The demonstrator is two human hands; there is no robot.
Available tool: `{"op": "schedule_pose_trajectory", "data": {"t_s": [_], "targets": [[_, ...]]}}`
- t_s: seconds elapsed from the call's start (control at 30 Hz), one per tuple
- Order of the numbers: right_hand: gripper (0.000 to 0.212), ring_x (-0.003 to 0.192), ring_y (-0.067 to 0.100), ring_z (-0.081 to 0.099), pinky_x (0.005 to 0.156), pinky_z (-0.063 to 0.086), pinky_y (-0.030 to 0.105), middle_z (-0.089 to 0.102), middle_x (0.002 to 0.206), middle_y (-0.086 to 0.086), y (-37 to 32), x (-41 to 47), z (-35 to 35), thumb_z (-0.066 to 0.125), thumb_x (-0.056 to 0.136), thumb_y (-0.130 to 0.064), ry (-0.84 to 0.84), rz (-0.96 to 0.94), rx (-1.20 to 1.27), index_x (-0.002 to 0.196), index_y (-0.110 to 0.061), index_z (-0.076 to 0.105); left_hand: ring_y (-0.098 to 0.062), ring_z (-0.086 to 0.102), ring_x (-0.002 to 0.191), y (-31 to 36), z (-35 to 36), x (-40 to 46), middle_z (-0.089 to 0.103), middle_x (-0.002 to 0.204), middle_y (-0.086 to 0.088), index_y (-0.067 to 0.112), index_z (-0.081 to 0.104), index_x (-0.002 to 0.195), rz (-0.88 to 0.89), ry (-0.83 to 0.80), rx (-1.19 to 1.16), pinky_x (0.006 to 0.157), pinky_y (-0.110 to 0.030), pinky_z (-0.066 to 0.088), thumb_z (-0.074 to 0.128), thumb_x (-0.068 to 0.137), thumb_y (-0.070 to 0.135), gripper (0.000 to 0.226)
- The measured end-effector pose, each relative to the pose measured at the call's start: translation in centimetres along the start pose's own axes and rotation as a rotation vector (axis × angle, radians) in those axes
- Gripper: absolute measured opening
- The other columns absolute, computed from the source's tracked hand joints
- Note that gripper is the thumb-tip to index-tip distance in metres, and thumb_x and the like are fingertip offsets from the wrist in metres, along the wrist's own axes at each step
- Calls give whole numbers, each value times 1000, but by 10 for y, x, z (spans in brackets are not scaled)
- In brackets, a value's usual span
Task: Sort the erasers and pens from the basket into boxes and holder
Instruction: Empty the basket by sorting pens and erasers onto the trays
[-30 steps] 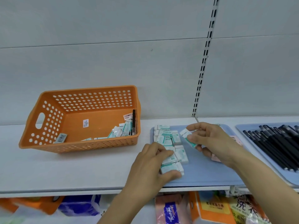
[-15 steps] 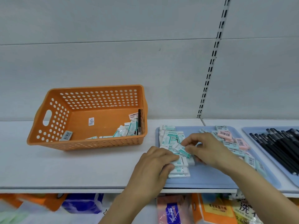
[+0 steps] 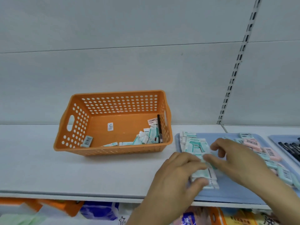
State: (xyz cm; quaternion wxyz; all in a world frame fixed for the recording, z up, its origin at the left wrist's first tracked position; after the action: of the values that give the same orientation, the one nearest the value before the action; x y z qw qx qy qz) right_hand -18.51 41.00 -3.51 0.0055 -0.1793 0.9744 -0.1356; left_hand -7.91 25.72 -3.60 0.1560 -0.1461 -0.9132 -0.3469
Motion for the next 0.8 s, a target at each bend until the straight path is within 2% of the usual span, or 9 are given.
{"op": "schedule_pose_trajectory", "data": {"t_s": [0.1, 0.17, 0.23, 0.3, 0.4, 0.5, 0.6, 0.67, 0.8], "targets": [[26, 77, -1, 54, 66, 47, 28, 55, 86, -19, -23, 6, -17, 55, 84, -55, 162, -101, 166, 101, -35, 58, 5, 52, 109, 3, -71, 6, 61, 112, 21, 32, 67, 115, 24, 202, -59, 94, -14, 40, 61, 91, 39, 25], [23, 80, 1, 56, 69, 46, 31, 58, 86, -16, -48, 12, -28, 56, 83, -50, 237, -171, 300, 97, -32, 62, 3, 58, 100, -19, -117, 22, 65, 108, 17, 28, 68, 113, -94, 278, 3, 90, -18, 46, 63, 91, 33, 23], [24, 83, 3, 57, 72, 47, 34, 59, 90, -16, -75, 22, -31, 53, 82, -51, 262, -209, 385, 95, -33, 61, -4, 60, 100, -56, -141, 44, 65, 114, 12, 25, 64, 119, -325, 140, 149, 93, -30, 49, 62, 92, 36, 30], [27, 83, 5, 57, 74, 49, 36, 57, 96, -15, -99, 31, -28, 50, 83, -53, 254, -237, 404, 100, -34, 58, -14, 57, 112, -94, -137, 59, 59, 130, 4, 21, 54, 133, -556, -141, 266, 100, -35, 46, 61, 90, 46, 50], [31, 79, 6, 59, 77, 52, 40, 56, 107, -14, -119, 42, -16, 51, 89, -49, 252, -227, 419, 115, -34, 48, -21, 55, 115, -120, -113, 71, 56, 134, 0, 18, 48, 137, -676, -461, 301, 101, -39, 45, 66, 81, 58, 71], [36, 83, 13, 62, 78, 52, 43, 58, 114, -12, -125, 45, -7, 50, 93, -45, 268, -212, 453, 125, -34, 39, -22, 64, 94, -127, -100, 77, 64, 111, -2, 17, 56, 121, -663, -491, 279, 81, -34, 56, 75, 77, 48, 57], [39, 91, 17, 62, 81, 51, 41, 58, 117, -11, -126, 44, -2, 49, 95, -40, 273, -223, 453, 130, -34, 34, -16, 63, 71, -131, -96, 78, 65, 84, 1, 19, 60, 103, -665, -474, 195, 55, -24, 51, 77, 79, 34, 33], [40, 92, 17, 62, 82, 50, 41, 58, 118, -12, -125, 43, -1, 49, 95, -39, 282, -225, 454, 131, -36, 32, -15, 62, 70, -135, -95, 79, 65, 83, 0, 17, 62, 101, -685, -458, 133, 57, -25, 53, 80, 76, 30, 34], [40, 90, 15, 63, 81, 52, 42, 59, 113, -15, -124, 43, -1, 49, 95, -40, 285, -231, 466, 130, -38, 32, -16, 63, 85, -132, -95, 81, 62, 95, 1, 21, 60, 99, -647, -406, 89, 76, -32, 58, 83, 72, 22, 35]]}}
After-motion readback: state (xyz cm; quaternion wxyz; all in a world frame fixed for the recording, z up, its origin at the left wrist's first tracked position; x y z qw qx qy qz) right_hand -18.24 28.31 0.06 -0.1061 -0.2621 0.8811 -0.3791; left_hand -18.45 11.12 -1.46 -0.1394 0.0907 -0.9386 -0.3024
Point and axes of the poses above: each hand's wrist, its own x-axis towards the middle knuckle, its own z-axis out of the palm, y = z × x, the point moved 4 cm from there along x, towards the middle knuckle
